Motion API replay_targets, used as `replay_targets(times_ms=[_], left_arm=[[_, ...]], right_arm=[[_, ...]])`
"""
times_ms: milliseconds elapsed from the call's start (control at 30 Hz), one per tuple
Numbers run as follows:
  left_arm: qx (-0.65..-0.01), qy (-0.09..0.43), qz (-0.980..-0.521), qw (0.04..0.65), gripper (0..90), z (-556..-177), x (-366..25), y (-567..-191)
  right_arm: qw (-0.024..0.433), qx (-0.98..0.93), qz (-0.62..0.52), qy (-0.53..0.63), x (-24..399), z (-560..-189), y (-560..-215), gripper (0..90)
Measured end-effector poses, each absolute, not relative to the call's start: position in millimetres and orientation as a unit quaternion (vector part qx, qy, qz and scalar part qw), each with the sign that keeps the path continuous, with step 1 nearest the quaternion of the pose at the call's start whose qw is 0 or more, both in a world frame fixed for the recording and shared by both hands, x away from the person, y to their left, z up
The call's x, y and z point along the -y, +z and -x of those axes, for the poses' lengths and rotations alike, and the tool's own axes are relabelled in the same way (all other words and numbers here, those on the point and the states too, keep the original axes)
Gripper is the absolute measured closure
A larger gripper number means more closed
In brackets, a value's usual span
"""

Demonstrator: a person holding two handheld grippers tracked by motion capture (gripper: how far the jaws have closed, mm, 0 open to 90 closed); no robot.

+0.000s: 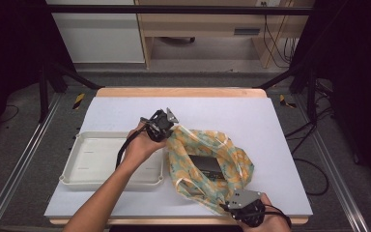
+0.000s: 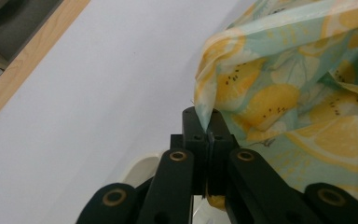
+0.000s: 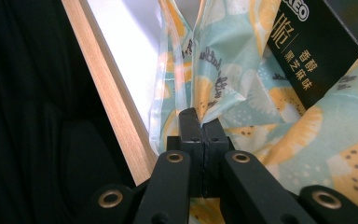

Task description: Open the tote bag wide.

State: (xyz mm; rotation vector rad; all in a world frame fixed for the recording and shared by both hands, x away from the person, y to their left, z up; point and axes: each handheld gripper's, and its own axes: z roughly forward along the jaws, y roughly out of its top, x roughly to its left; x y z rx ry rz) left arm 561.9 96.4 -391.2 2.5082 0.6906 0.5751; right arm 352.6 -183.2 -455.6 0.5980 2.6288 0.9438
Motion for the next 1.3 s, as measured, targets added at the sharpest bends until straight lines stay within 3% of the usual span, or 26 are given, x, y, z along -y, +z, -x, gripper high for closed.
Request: replay_targets(times_ms=[767, 967, 1167, 1300], left_arm=[[-0.248, 0.189, -0.924, 0.223, 87.4, -554.0, -90.9, -418.1], [-0.242, 0.207, -0.912, 0.258, 68.6, -535.4, -93.2, -403.4], [-0.234, 0.218, -0.905, 0.279, 55.9, -518.3, -99.1, -381.4], [-0.218, 0.216, -0.906, 0.292, 48.0, -506.6, -103.4, -369.2]], right_arm=[[0.134, -0.911, -0.22, 0.322, 187.7, -356.1, -461.6, 89.4], [0.147, -0.899, -0.229, 0.343, 187.8, -355.3, -453.7, 64.6], [0.165, -0.887, -0.242, 0.356, 190.6, -356.0, -436.0, 46.2], [0.176, -0.878, -0.25, 0.367, 192.8, -361.3, -422.5, 40.7]])
